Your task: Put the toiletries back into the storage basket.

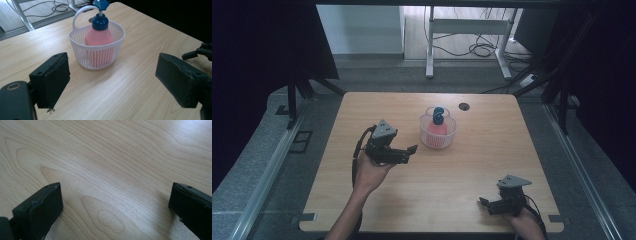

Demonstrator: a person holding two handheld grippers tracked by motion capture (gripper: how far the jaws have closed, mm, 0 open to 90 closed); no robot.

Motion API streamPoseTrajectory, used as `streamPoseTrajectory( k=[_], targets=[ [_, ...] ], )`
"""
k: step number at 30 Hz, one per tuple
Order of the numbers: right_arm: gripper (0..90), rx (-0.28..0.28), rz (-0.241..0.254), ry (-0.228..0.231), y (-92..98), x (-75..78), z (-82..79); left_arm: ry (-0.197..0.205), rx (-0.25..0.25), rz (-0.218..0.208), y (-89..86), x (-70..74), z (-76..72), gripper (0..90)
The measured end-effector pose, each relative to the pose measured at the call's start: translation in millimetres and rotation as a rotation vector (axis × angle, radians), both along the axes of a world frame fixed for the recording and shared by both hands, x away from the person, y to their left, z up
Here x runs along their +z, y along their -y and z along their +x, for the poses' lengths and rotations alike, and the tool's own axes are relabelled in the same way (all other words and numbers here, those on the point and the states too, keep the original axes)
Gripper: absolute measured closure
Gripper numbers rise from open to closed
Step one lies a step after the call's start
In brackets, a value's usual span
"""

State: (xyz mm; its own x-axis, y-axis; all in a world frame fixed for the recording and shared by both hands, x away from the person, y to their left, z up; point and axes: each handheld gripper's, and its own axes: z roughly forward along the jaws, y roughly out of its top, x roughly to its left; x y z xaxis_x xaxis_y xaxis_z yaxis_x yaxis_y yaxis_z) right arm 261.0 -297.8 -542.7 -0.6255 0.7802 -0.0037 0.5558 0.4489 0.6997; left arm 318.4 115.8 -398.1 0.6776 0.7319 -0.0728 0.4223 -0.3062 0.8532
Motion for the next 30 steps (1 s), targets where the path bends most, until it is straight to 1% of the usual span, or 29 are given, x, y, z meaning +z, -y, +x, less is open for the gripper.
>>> streamPoseTrajectory(
  k=[4,10,30],
  targets=[
    [0.0,0.0,0.0,0.0,0.0,0.0,0.0,0.003,0.002,-0.003,-3.3,-0.7,-4.7,12.1],
    [0.0,-0.001,0.001,-0.001,-0.1,0.0,0.0,0.003,0.007,0.005,-7.8,-4.9,-11.4,12.1],
    [0.0,-0.007,0.002,-0.002,-0.7,0.0,-0.4,0.01,0.03,-0.015,-31.2,-13.8,-33.7,12.3]
  ],
)
